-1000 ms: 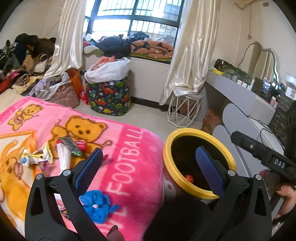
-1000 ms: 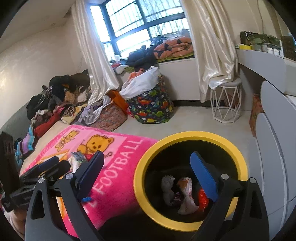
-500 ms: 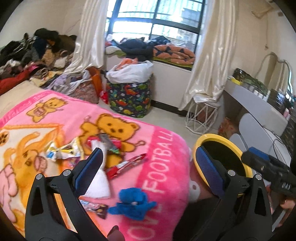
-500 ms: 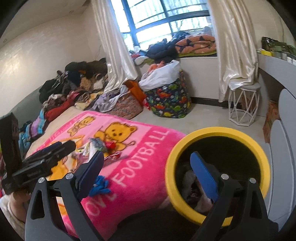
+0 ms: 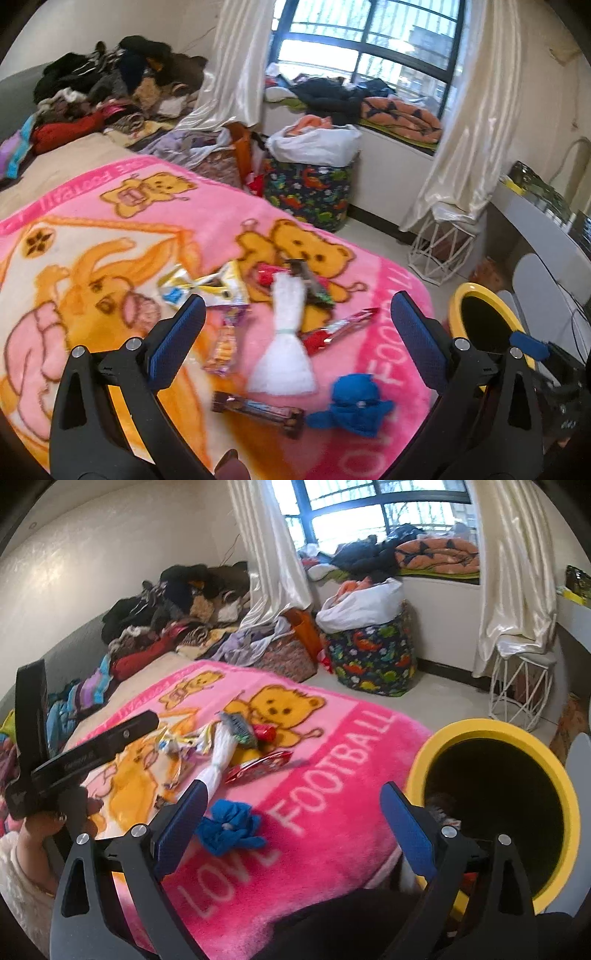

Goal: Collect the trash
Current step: 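Move both tools back toward the remaining trash on the blanket, then grasp the yellow-white snack wrapper with left tool while right tool grasps blue cloth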

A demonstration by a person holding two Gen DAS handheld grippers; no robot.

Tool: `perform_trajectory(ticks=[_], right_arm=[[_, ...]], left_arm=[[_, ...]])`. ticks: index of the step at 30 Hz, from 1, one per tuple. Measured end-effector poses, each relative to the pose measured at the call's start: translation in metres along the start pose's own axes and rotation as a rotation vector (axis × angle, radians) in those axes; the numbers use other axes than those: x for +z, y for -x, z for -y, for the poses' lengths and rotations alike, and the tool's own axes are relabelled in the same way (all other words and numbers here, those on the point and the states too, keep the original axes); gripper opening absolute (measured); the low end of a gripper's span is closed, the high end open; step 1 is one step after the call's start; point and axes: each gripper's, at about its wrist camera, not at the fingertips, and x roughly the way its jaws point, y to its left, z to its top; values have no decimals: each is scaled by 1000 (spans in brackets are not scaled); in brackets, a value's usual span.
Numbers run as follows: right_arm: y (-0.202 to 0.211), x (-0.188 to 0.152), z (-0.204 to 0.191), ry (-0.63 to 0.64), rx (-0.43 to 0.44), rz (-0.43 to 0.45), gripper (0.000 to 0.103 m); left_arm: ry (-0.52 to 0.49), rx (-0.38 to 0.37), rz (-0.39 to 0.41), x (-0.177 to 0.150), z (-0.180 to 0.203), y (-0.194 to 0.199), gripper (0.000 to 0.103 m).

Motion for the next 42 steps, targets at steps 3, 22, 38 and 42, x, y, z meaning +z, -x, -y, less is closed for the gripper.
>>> perform_trajectory(ticks=[3,22,38,42], right_arm=[[-14,-3,-10,18,11,-32,92],[-102,-15,-42,-5,25,-261,84],[-102,-24,-37,-72,156,-304,18],[-86,-19,-37,-45,167,-266,18]], left_arm=[[32,23,-5,-2,-18,-3,92],[160,118,-84,4,-107,-70,84],[239,59,-171,4,-114,-95,29],[224,44,-111,13,-105,-74,29]])
